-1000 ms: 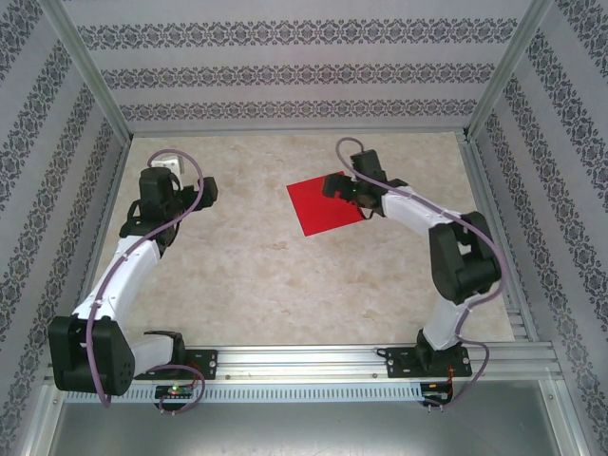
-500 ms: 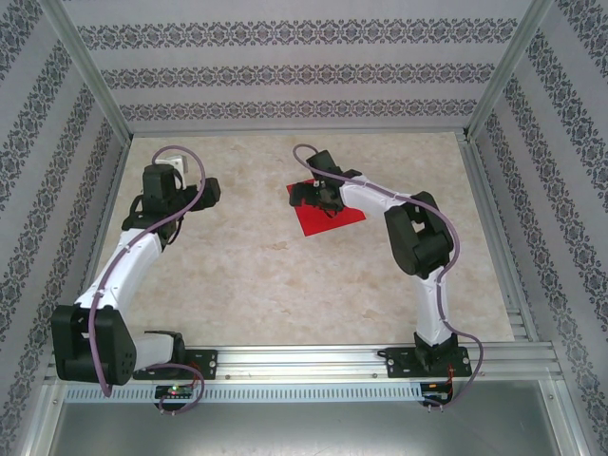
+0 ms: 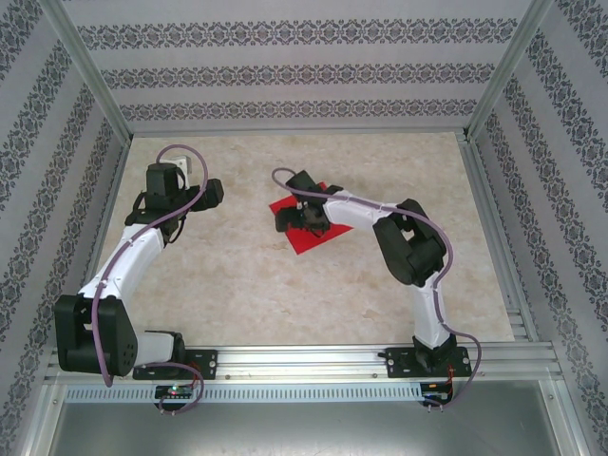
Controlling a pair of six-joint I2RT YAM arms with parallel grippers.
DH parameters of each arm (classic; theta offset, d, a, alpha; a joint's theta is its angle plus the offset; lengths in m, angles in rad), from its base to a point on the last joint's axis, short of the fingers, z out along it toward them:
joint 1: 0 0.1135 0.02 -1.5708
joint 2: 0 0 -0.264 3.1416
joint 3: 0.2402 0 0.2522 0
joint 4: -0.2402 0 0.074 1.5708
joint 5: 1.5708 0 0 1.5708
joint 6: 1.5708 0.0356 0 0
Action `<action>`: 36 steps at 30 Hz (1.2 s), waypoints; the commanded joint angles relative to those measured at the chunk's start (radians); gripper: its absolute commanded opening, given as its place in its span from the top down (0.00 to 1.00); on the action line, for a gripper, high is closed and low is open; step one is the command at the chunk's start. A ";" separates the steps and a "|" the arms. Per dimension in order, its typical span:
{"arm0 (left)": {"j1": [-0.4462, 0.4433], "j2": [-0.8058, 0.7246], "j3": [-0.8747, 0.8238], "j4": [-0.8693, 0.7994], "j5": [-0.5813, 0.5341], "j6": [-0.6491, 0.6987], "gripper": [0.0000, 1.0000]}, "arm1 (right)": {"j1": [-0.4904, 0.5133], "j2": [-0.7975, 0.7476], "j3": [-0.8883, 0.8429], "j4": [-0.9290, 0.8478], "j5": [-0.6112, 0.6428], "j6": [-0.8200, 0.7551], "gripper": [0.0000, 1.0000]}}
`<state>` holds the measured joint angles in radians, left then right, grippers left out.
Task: Fold a paper plane with a square sheet of paper (pick it up from the middle)
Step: Move the square sheet of paper to the center of the table, then fold the square sheet of paper in half at the center of the table.
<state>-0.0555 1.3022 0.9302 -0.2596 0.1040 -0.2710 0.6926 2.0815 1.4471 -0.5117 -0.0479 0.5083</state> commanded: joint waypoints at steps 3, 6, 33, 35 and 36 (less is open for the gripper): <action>-0.009 0.007 0.038 -0.023 -0.012 -0.016 0.00 | 0.123 -0.099 -0.191 -0.182 -0.136 0.091 0.05; -0.009 0.010 0.043 -0.034 -0.027 -0.019 0.00 | 0.132 -0.135 -0.138 -0.267 -0.112 0.058 0.03; -0.009 0.024 0.080 -0.112 -0.101 -0.049 0.00 | 0.059 0.059 0.233 -0.536 0.020 -0.539 0.05; -0.009 0.025 0.079 -0.109 -0.101 -0.047 0.00 | 0.062 0.067 0.231 -0.536 0.019 -0.541 0.05; -0.009 0.026 0.079 -0.106 -0.100 -0.046 0.00 | 0.064 0.074 0.232 -0.534 0.019 -0.539 0.06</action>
<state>-0.0555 1.3231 0.9897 -0.3614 0.0097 -0.3096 0.7422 2.1353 1.6524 -1.0306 -0.0204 -0.0048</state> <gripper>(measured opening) 0.999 0.945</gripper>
